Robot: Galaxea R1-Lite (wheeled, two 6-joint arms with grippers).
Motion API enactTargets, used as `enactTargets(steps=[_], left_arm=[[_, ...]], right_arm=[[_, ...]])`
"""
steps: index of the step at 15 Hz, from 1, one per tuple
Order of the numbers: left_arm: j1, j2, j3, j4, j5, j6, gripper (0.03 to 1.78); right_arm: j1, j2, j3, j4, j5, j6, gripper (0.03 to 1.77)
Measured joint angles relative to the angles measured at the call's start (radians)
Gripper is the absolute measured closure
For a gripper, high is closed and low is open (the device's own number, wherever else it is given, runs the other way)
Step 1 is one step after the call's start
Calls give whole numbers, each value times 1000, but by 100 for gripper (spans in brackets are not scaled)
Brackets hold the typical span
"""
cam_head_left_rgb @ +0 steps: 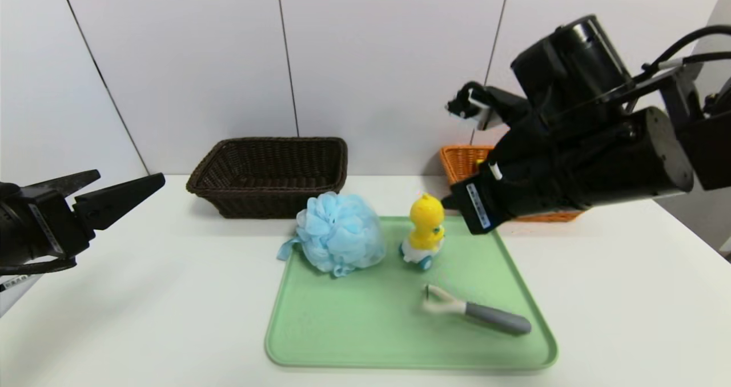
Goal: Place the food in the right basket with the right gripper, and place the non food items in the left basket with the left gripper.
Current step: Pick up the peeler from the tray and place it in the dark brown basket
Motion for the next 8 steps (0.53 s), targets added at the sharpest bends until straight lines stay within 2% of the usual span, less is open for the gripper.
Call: enactTargets(steps=[4,8], left_arm=[[0,0,0,-1,0,-1,12],[0,1,-3,0,0,-1,12]], right_arm=[[66,56,-177,5,5,-7,175],[71,75,-157,38,10,-7,175]])
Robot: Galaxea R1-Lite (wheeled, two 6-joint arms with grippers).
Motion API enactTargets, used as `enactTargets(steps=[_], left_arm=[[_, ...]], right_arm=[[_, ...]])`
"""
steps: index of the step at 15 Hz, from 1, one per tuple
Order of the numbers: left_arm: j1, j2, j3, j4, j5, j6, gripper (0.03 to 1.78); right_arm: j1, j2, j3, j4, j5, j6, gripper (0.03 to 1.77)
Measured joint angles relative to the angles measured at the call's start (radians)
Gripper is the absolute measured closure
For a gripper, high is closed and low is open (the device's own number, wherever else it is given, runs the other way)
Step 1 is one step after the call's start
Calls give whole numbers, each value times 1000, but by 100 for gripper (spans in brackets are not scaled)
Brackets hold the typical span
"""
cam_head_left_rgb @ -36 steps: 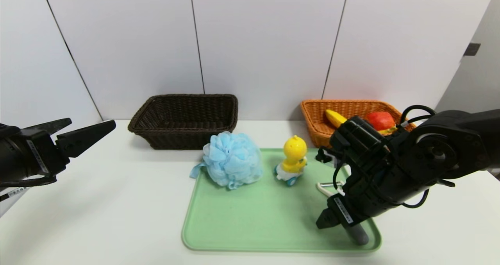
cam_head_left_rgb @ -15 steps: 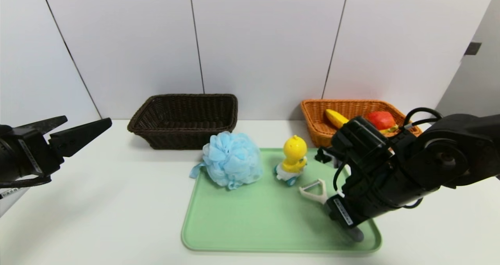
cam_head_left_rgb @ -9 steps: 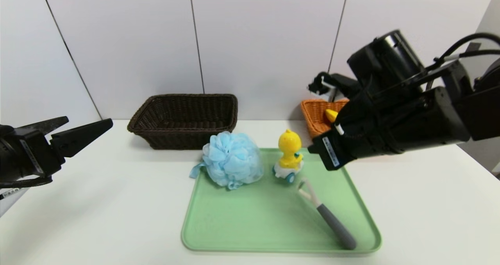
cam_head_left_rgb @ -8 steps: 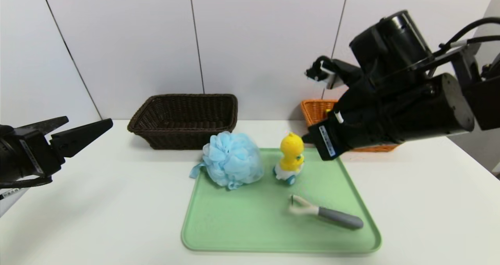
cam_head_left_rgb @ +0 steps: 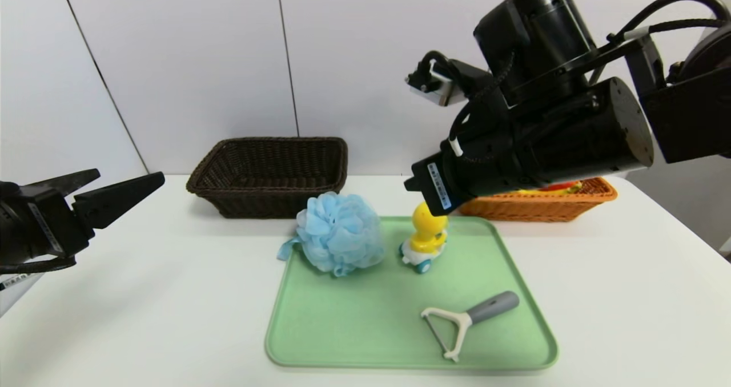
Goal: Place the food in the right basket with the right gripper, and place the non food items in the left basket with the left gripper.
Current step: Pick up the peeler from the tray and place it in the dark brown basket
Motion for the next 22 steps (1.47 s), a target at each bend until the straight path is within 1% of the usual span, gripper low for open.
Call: enactTargets(steps=[2,3,5,7,9,11,13,14,16,17,18,19,20,22], left_arm=[[0,2,-1,0,-1,0,12],[0,2,-1,-1,0,1,12],[0,3,-1,-1,0,0,12],[0,3,-1,-1,0,0,12],[0,3,1,-1,0,0,12],[0,3,2,0,0,1,12],[0,3,8,1,1,0,12],[0,3,10,1,2,-1,12],[0,3,11,0,1,-1,12],[0,3,11,0,1,-1,12],[0,3,13,-1,1,-1,12],[0,3,16,-1,2,-1,12],[0,3,19,-1,1,0,12],[0,2,24,-1,-14,-1,12]], right_arm=[[-4,-17,14,98,0,6,175],[-5,-31,24,144,-1,9,172],[-8,-64,65,170,-3,9,135],[-20,-113,143,167,-5,7,106],[-39,-166,234,166,-3,-4,84],[-58,-211,335,170,-1,-39,67],[-97,-234,420,172,14,-121,53],[-127,-237,446,172,42,-176,48],[-193,-231,467,173,115,-322,39],[-226,-223,469,175,138,-412,36],[-260,-207,462,185,154,-517,33],[-282,-188,438,207,168,-602,30],[-291,-165,398,247,186,-668,27],[-295,-116,306,343,212,-755,23]])
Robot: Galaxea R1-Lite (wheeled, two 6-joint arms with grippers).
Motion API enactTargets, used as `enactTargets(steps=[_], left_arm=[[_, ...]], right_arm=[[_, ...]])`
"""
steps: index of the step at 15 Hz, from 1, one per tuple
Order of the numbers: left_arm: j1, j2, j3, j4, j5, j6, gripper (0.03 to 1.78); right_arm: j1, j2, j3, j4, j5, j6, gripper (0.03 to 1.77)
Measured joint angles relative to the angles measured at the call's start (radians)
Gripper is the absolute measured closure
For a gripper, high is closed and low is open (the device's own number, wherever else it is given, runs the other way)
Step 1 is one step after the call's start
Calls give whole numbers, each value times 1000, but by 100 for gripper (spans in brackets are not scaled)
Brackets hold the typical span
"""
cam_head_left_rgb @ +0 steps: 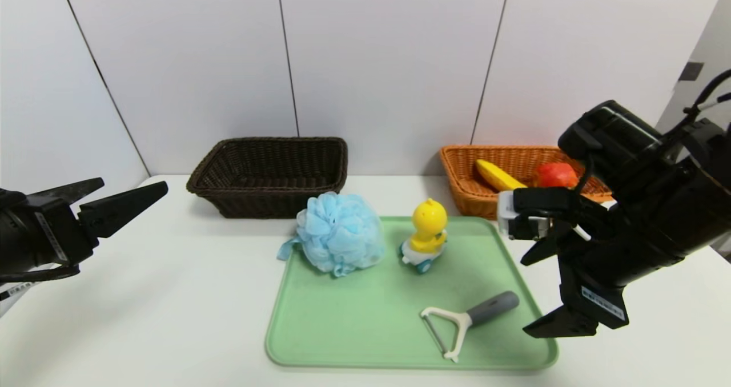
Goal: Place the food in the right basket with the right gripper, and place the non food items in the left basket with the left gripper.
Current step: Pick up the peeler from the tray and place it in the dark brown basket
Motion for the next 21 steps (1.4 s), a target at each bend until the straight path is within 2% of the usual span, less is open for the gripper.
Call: enactTargets(steps=[2,5,7,9,12,21], left_arm=[[0,-1,3,0,-22,0,12],[0,-1,4,-1,-25,0,12],[0,-1,1,-2,-26,1,12],[0,-1,1,-2,-26,1,12],[0,-3,-3,-2,-28,3,12],[0,-10,-1,-2,-43,3,12]], right_arm=[[3,62,-92,70,4,-59,20],[19,139,-154,93,0,-112,16],[23,182,-175,99,-33,-140,15],[32,222,-190,98,-76,-145,13],[36,267,-196,94,-111,-145,12],[66,367,-196,86,-121,-132,11]])
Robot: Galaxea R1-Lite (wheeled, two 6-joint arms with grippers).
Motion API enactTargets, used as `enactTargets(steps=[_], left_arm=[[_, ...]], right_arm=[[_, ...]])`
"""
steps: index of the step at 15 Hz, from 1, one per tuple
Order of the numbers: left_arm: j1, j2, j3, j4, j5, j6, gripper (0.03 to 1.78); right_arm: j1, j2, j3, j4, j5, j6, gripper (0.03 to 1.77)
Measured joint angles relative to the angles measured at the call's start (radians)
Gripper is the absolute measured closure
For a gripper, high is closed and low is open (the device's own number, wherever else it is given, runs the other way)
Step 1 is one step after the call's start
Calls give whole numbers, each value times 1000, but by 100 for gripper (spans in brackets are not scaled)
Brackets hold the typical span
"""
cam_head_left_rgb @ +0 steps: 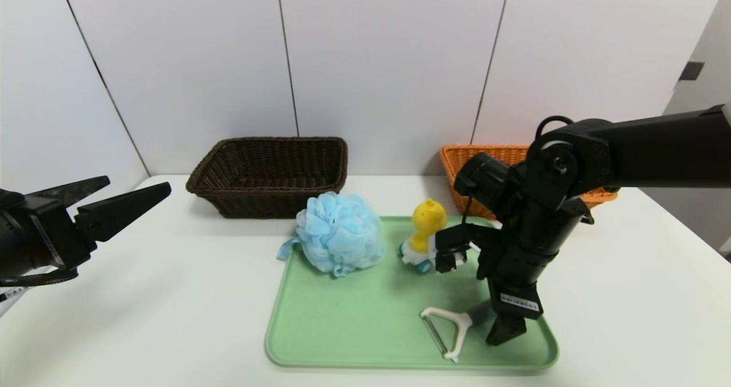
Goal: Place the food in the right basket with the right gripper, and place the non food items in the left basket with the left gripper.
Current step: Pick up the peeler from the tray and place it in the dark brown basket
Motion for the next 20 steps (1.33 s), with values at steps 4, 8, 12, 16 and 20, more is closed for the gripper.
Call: enactTargets(steps=[4,8,12,16,20], left_arm=[[0,-5,0,0,-1,1,12],[0,-8,0,0,-2,1,12],[0,-9,-2,0,-3,1,12],[0,-9,-2,0,-8,1,12],[0,-9,-4,0,-12,2,12]], right_arm=[[1,20,0,-19,1,2,11],[3,37,1,-36,-8,6,11],[8,42,3,-36,-32,20,11],[17,47,5,-35,-35,28,47],[20,49,5,-36,-37,27,94]])
